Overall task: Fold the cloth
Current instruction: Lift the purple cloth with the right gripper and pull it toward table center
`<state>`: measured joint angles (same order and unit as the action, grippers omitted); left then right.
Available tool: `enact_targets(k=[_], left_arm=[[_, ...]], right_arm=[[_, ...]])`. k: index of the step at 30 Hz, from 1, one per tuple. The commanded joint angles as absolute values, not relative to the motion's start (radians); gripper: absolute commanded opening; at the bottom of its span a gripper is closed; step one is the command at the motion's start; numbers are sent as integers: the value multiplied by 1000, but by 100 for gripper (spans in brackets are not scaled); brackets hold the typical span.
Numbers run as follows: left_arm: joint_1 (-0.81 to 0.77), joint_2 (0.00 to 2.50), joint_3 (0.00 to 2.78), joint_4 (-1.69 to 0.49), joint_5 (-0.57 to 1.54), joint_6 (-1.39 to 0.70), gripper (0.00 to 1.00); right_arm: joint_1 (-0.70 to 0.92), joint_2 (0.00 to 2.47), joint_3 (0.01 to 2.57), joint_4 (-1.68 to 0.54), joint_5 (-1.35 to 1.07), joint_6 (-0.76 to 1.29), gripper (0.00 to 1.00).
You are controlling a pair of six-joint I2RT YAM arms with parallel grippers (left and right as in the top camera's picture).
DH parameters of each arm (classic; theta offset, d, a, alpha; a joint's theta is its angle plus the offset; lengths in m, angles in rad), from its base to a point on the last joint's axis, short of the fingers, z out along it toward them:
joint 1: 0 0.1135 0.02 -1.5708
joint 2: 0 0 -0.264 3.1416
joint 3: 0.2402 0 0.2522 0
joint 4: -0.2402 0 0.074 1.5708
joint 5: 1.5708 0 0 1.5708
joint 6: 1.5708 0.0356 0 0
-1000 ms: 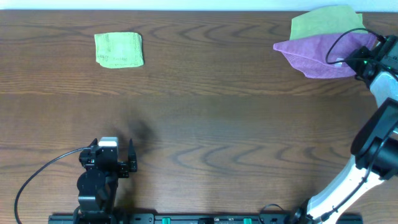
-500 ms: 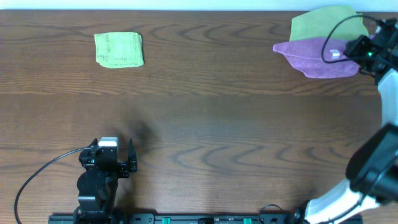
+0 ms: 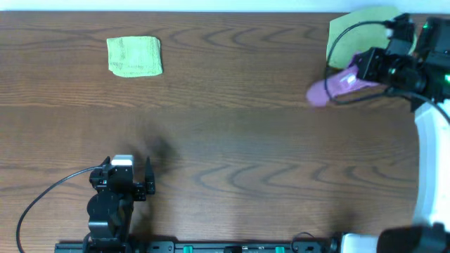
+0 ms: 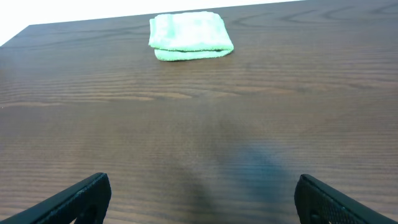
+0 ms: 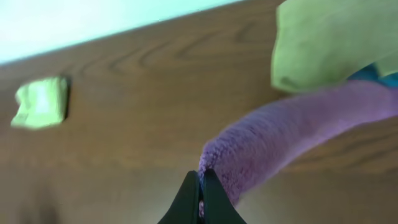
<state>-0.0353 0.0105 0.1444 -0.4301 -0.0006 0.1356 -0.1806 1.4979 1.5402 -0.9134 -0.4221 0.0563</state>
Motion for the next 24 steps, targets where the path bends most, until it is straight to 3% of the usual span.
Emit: enact_targets(k=[1,7,18,24], left_arm=[[-32,4,125,-433,-10,150,95],[-32,4,125,-433,-10,150,95],[-32,4,125,-433,-10,150,95],[-32,4,125,-433,-10,150,96]], right_arm=[[-123,1413,1553,-971,-435,-14,1],[34,1340,1553,-1028,-514,-23,1],[445,1338,1553,-907,-574,86,1],[589,1361,1553,-889,-581,89,1]])
